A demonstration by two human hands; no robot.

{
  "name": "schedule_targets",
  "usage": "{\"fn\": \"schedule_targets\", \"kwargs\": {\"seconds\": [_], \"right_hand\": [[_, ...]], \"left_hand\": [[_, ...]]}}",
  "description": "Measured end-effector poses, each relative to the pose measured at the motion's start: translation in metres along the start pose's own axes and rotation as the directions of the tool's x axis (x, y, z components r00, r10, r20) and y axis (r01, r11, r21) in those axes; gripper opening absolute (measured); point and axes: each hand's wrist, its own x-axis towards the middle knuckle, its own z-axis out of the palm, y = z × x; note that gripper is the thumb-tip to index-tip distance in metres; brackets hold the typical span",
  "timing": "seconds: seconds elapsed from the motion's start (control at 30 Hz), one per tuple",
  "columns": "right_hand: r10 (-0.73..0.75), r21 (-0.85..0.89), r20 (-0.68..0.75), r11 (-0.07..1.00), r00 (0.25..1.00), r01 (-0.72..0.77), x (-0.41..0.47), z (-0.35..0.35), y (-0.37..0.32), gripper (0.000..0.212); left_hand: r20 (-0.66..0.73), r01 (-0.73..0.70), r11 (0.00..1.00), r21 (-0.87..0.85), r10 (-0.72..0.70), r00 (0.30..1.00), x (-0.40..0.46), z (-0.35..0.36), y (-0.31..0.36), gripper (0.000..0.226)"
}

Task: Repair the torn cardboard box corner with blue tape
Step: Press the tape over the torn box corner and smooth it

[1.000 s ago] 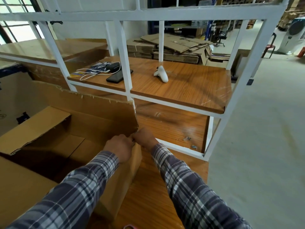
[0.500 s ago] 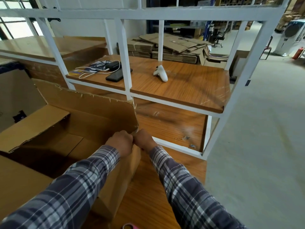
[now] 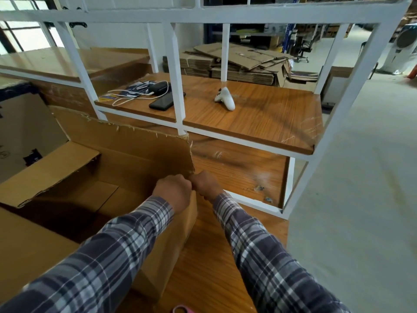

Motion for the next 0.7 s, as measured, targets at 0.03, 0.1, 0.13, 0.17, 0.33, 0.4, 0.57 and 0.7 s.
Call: {"fn": "schedule_targets", "kwargs": {"seconds": [0.03, 0.1, 0.13, 0.17, 0.33, 0.4, 0.57, 0.7], "right_hand": [[0.001, 0.071, -0.021, 0.997, 1.000, 0.000, -0.003, 0.002, 0.003, 0.045], [0.030, 0.285, -0.090, 0.959, 0.995, -0.003, -0.011, 0.010, 0.011, 0.043], [0.041, 0.367, -0.151, 0.930, 0.988, 0.018, -0.015, 0.015, 0.017, 0.041], [0.037, 0.415, -0.212, 0.908, 0.977, 0.055, -0.020, 0.021, 0.024, 0.041], [-0.116, 0.683, -0.069, 0.718, 0.991, 0.132, -0.045, 0.068, 0.047, 0.054], [-0.173, 0.711, -0.069, 0.682, 0.983, 0.170, -0.044, 0.082, 0.054, 0.056], [-0.230, 0.557, -0.108, 0.792, 0.967, 0.250, -0.053, 0.082, 0.046, 0.051], [-0.276, 0.398, -0.182, 0.857, 0.944, 0.327, -0.054, 0.080, 0.037, 0.069]], "left_hand": [[-0.020, 0.008, 0.999, -0.033, -0.009, 1.000, -0.001, 0.002, -0.003, 0.027], [-0.030, 0.023, 0.981, -0.192, -0.029, 0.999, 0.003, 0.010, -0.013, 0.025], [-0.018, 0.015, 0.949, -0.316, -0.021, 1.000, 0.006, 0.015, -0.018, 0.028], [0.002, -0.004, 0.901, -0.434, 0.005, 1.000, 0.007, 0.019, -0.022, 0.039], [0.059, -0.052, 0.763, -0.644, 0.118, 0.991, 0.005, 0.027, -0.021, 0.057], [0.045, -0.051, 0.743, -0.667, 0.109, 0.993, 0.004, 0.033, -0.020, 0.056], [0.031, -0.025, 0.650, -0.759, 0.074, 0.997, -0.008, 0.048, -0.028, 0.052], [0.072, 0.018, 0.628, -0.778, 0.061, 0.996, -0.017, 0.058, -0.038, 0.050]]}}
